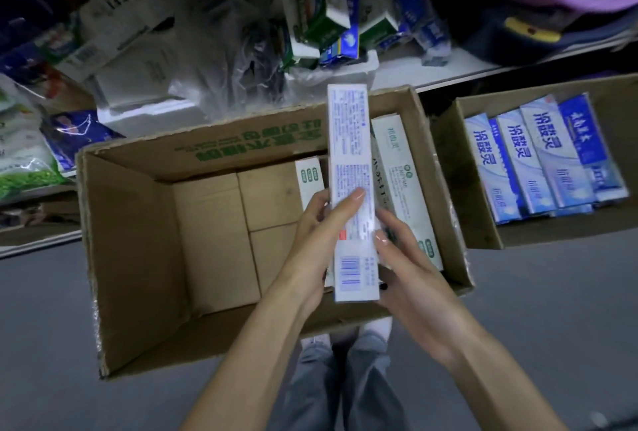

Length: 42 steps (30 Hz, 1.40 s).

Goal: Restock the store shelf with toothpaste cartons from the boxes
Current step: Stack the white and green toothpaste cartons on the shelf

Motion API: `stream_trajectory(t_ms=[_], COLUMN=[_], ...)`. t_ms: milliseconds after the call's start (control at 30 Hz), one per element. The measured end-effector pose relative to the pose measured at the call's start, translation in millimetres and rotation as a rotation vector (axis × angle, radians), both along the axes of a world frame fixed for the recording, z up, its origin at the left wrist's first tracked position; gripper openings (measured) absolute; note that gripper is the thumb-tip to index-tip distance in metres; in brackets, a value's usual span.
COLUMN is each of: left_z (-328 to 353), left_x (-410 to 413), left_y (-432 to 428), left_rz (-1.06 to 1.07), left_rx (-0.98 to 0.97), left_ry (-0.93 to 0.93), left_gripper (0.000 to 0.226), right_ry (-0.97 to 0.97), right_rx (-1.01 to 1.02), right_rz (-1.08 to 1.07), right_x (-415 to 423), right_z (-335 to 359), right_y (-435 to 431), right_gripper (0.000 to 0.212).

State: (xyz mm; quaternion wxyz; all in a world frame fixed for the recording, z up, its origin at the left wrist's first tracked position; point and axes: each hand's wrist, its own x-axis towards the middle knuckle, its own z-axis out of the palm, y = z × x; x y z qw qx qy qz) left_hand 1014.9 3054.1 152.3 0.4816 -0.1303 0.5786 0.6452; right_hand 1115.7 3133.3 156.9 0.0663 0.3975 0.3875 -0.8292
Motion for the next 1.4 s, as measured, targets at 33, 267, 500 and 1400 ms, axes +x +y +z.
stream_trajectory(t_ms=[33,267,500,1400], left_z=[0,6,13,-109], left_x=[0,0,-4,9], left_y=[4,44,53,10], left_rz=[-0.037,-0.240,-0.007,-0.083], left_rx=[0.015,0.076,0.012,-0.336], left_ry=[-0.018,-0.081,-0.020,-0.005], left_gripper=[0.048,0.052,0.047,0.032], right_ry=[-0.014,0.000,-0.043,-0.030], right_rx=[-0.058,-0.142,0.189,0.405], right_rz=[0.008,-0.017,-0.013,-0.079], right_x=[3,15,11,37], right_z=[-1,2,25,-13], right_y=[5,39,73,122], right_gripper=[0.045,0.063,0.046,0.040])
